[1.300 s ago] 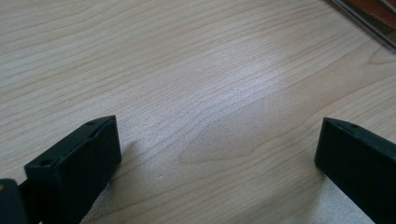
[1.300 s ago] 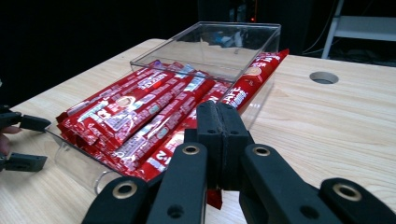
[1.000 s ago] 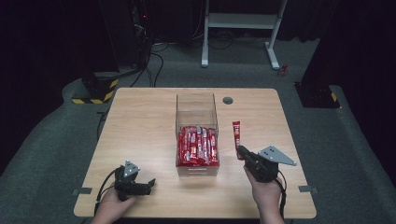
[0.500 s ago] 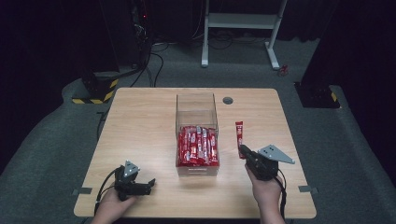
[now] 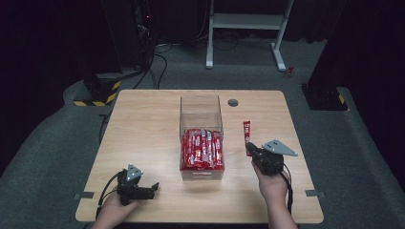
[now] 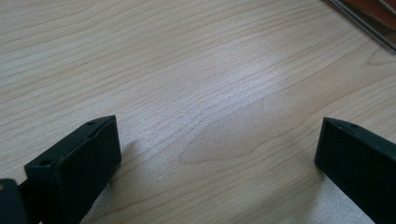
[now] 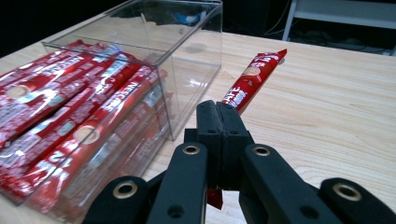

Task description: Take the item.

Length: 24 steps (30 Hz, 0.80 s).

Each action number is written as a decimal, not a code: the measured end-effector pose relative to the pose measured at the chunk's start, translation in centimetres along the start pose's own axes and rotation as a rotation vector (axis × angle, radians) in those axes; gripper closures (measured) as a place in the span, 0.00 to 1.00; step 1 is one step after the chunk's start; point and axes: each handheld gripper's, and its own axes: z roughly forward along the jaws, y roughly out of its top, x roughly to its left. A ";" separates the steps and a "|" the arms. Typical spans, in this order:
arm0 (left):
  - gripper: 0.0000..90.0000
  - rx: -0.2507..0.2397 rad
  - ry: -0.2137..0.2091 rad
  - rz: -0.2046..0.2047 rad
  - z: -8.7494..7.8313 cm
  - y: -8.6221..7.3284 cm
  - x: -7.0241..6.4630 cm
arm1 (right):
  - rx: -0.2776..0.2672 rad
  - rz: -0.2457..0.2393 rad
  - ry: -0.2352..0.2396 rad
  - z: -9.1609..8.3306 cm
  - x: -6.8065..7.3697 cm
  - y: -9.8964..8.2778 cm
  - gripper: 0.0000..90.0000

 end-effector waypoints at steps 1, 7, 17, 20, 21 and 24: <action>0.01 0.000 0.000 0.000 0.0 0.0 0.0 | 0.004 -0.001 -0.005 0.2 -0.1 0.0 1.00; 0.01 0.000 0.001 0.003 0.0 0.0 0.0 | 0.026 -0.005 -0.014 1.6 -0.7 0.0 1.00; 0.01 0.002 0.000 0.005 0.0 0.0 -0.1 | 0.062 -0.006 -0.016 3.6 -1.5 -0.3 1.00; 0.01 0.002 0.000 0.005 0.0 0.0 -0.1 | 0.079 -0.003 -0.019 4.3 -1.8 -0.4 1.00; 0.01 0.002 -0.001 0.005 0.0 0.0 -0.1 | 0.088 0.000 -0.018 4.7 -1.9 -0.4 1.00; 0.01 0.002 -0.001 0.005 0.0 0.0 -0.1 | 0.098 -0.004 -0.022 5.2 -2.1 -0.6 1.00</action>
